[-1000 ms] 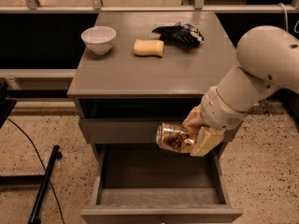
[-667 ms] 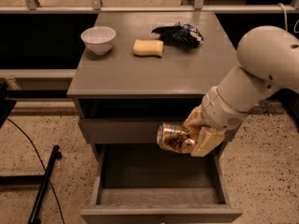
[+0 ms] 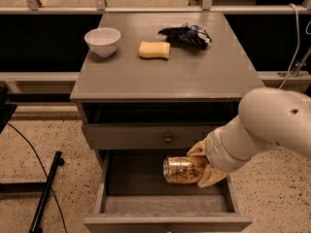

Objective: Place orange can into middle drawer

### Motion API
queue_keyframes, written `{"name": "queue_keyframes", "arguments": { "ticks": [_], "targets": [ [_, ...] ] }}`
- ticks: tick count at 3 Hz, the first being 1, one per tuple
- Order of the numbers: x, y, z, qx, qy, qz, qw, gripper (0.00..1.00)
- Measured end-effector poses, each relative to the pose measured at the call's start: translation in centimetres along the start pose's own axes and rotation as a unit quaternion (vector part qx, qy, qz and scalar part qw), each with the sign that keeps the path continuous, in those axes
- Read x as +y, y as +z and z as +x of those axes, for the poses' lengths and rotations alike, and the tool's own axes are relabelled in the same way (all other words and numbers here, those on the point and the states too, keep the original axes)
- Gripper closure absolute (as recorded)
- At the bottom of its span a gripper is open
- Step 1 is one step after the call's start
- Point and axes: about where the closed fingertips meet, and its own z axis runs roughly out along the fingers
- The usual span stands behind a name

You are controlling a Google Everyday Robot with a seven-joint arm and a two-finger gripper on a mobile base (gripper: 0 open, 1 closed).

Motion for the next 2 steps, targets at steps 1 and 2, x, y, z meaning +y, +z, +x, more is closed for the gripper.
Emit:
{"name": "queue_keyframes", "arguments": {
  "ticks": [1, 2],
  "targets": [
    [-0.1, 2.7, 1.0, 0.006, -0.034, 0.045, 0.9984, 1.0],
    [-1.2, 2.5, 0.9, 0.009, -0.036, 0.067, 0.9971, 1.0]
  ]
}}
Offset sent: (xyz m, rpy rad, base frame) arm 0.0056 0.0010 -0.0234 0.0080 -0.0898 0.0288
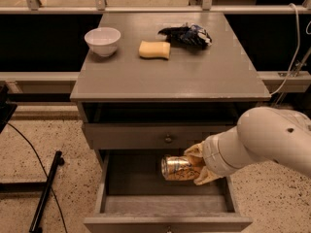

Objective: Place orange can into middle drawer

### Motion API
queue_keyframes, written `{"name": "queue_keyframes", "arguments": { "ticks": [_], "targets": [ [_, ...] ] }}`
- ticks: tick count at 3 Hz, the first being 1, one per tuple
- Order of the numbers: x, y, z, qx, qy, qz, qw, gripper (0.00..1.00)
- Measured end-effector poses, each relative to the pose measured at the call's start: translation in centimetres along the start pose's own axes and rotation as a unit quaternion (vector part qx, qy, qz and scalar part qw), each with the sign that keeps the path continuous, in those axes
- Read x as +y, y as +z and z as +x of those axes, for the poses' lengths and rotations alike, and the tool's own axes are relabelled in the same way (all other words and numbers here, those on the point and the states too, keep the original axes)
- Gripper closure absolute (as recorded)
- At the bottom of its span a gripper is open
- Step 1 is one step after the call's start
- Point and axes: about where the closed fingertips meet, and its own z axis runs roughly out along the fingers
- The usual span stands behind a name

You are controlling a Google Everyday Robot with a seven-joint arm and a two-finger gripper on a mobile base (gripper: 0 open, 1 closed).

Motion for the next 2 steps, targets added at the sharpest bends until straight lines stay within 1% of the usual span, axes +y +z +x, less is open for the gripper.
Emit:
{"name": "queue_keyframes", "arguments": {
  "ticks": [1, 2],
  "targets": [
    [0.1, 0.0, 0.0, 0.0, 0.0, -0.002, 1.0, 1.0],
    [-0.1, 2.3, 1.2, -0.004, 0.008, -0.004, 0.9999, 1.0]
  ]
}}
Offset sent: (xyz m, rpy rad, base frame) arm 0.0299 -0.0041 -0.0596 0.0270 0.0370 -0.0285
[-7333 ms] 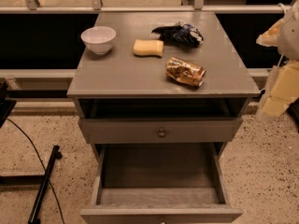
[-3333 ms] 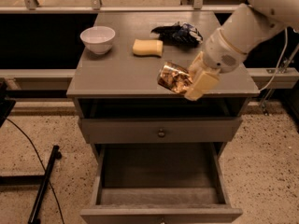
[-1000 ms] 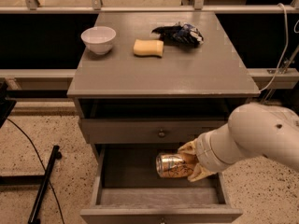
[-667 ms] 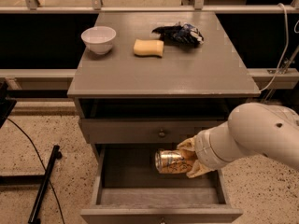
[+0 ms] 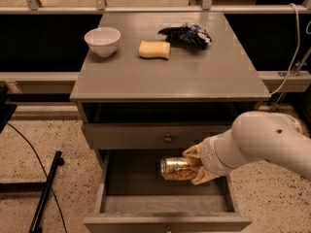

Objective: Place orange can into middle drawer

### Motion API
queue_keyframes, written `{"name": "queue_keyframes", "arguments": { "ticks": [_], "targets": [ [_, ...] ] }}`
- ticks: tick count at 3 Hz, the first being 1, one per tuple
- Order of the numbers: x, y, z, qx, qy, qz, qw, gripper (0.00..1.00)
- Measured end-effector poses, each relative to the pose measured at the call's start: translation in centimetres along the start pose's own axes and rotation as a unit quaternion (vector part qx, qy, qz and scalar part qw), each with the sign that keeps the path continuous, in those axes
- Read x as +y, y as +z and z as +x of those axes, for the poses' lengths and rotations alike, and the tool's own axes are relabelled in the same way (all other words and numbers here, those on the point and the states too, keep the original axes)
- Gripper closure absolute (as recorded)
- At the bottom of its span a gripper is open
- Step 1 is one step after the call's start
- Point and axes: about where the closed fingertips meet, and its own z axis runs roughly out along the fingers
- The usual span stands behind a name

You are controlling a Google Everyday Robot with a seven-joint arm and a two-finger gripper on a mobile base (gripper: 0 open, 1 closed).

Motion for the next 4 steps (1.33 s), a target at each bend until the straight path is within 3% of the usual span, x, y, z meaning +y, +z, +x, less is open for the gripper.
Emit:
{"name": "queue_keyframes", "arguments": {
  "ticks": [1, 2, 3, 4],
  "targets": [
    [1.8, 5.5, 4.4, 0.008, 0.037, -0.003, 0.9993, 1.0],
    [3.0, 8.5, 6.8, 0.011, 0.058, -0.007, 0.9982, 1.0],
    [4.0, 10.7, 8.0, -0.039, 0.092, -0.012, 0.9949, 1.0],
    [4.3, 11.4, 8.1, -0.049, 0.087, -0.014, 0.9949, 1.0]
  ]
}}
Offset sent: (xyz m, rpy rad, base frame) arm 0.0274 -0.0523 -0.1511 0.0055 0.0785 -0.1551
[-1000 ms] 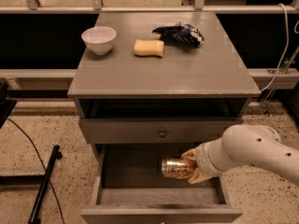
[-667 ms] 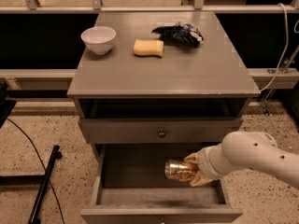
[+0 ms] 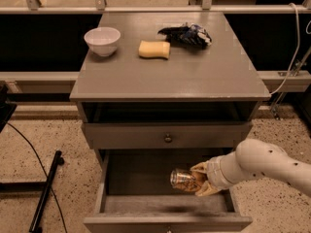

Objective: Place orange can into middle drawer

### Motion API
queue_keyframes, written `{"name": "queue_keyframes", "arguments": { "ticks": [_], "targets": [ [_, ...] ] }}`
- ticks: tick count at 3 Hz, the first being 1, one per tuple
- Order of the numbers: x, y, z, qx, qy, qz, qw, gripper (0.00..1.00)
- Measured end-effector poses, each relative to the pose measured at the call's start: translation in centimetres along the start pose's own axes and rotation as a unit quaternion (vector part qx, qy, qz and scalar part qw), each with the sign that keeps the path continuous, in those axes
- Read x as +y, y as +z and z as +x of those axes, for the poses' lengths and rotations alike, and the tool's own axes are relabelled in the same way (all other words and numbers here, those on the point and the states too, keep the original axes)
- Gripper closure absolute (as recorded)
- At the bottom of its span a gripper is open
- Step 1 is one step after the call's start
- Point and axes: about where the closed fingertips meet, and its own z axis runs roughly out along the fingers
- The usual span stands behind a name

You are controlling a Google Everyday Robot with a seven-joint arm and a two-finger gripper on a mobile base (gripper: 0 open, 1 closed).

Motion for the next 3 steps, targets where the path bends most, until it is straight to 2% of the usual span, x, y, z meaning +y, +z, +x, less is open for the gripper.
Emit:
{"name": "queue_keyframes", "arguments": {
  "ticks": [1, 2, 3],
  "targets": [
    [-0.9, 1.8, 1.8, 0.038, 0.011, -0.022, 0.999, 1.0],
    [-1.3, 4.5, 4.4, 0.073, 0.034, -0.054, 0.9953, 1.0],
    [-0.6, 6.8, 5.9, 0.077, 0.05, -0.074, 0.993, 1.0]
  ]
}}
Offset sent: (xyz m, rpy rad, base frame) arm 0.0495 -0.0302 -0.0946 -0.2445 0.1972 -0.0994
